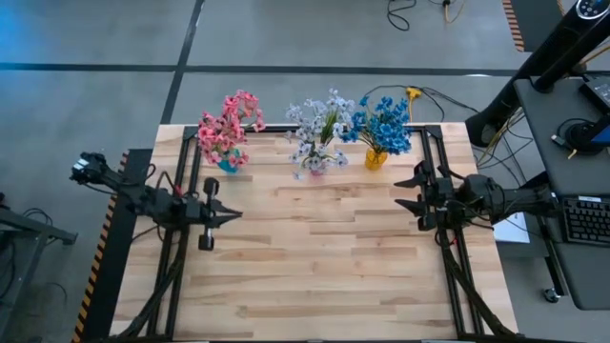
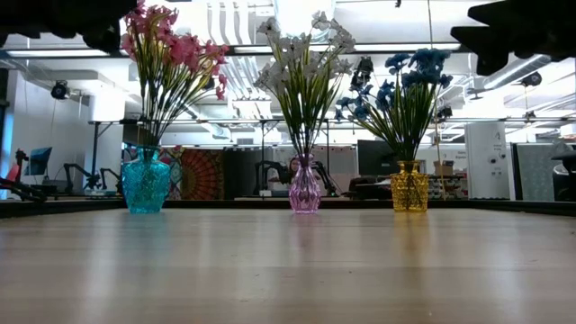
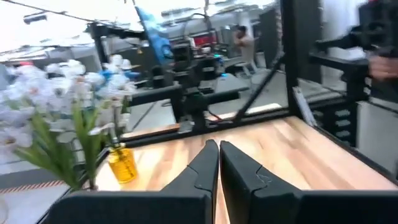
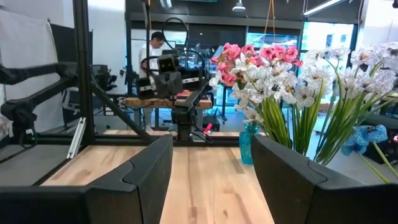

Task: Sort flowers into vase by color
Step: Return to Home Position

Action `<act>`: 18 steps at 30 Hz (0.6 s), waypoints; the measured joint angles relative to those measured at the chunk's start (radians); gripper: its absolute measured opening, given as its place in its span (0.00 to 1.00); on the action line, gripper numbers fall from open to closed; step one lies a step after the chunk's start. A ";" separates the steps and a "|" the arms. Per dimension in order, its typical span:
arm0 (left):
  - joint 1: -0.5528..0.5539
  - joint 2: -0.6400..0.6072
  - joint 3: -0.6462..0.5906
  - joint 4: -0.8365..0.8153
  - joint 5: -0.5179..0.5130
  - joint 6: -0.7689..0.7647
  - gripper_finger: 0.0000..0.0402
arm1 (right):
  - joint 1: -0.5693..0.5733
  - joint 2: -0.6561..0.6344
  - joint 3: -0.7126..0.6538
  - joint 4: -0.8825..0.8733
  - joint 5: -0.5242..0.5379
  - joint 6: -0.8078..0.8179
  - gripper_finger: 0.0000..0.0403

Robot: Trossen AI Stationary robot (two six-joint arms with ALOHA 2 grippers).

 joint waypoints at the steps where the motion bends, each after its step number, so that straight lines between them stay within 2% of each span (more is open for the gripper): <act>1: 0.005 -0.015 0.000 -0.020 0.022 0.011 0.00 | 0.000 -0.007 -0.003 -0.001 0.000 0.004 0.52; 3: 0.008 -0.050 0.002 -0.063 0.080 0.034 0.00 | 0.000 -0.024 -0.011 -0.003 0.000 0.012 0.52; 8: 0.007 -0.151 0.019 -0.260 0.100 -0.041 0.00 | 0.000 -0.066 -0.024 -0.008 0.000 0.018 0.52; 15: 0.007 -0.234 -0.015 -0.257 0.188 -0.066 0.00 | 0.000 -0.100 -0.027 -0.059 0.001 0.047 0.52; 18: 0.007 -0.250 -0.063 -0.196 0.207 -0.082 0.00 | 0.000 -0.098 -0.027 -0.061 0.001 0.049 0.52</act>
